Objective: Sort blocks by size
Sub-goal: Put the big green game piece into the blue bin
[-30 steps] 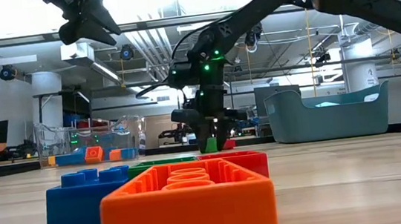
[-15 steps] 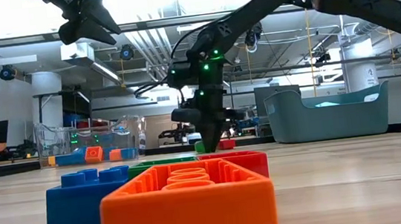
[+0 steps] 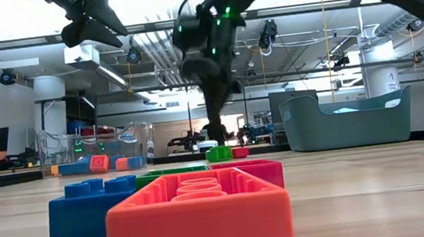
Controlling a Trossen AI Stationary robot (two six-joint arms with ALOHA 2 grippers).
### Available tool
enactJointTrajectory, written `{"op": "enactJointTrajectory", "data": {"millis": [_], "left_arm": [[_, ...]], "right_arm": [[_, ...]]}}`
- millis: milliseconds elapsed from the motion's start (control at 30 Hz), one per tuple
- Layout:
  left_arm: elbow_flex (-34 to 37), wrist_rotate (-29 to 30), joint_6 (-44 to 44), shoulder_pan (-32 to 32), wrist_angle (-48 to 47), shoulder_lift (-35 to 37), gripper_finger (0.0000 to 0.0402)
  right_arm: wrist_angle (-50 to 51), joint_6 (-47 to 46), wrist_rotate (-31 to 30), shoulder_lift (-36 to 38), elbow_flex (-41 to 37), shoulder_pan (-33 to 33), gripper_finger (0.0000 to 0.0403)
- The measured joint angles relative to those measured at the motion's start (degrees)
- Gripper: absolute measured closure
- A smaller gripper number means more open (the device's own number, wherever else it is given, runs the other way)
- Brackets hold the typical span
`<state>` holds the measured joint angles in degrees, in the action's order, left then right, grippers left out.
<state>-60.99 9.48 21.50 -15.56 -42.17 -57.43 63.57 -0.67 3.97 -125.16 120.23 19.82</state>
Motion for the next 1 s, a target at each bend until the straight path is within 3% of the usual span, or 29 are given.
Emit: {"op": "enactJointTrajectory", "data": {"millis": [200, 333, 567, 700, 833, 1000], "left_arm": [[0.0, 0.0, 0.2, 0.0, 0.1, 0.0, 0.0231], [0.0, -2.0, 1.3, 0.0, 0.1, 0.0, 0.0231], [0.0, -4.2, 2.0, 0.0, 0.1, 0.0, 0.0231], [0.0, -4.2, 2.0, 0.0, 0.1, 0.0, 0.0231], [0.0, -4.2, 2.0, 0.0, 0.2, -0.2, 0.0231], [0.0, -4.2, 2.6, 0.0, 0.2, -0.3, 0.0231]], "right_arm": [[-5.6, 29.4, -0.7, -0.3, 0.6, 5.3, 0.0383], [-5.7, 41.4, -1.6, -2.5, 0.5, 7.3, 0.0337], [-5.6, 50.5, -1.0, -3.7, 0.5, 7.8, 0.0217], [-6.0, 52.6, -1.7, -5.1, 0.4, 7.8, 0.0170], [-6.9, 51.5, -4.3, -7.1, 0.4, 7.9, 0.0157], [-4.2, 47.6, -3.9, -7.7, 0.3, 7.9, 0.0174]]}}
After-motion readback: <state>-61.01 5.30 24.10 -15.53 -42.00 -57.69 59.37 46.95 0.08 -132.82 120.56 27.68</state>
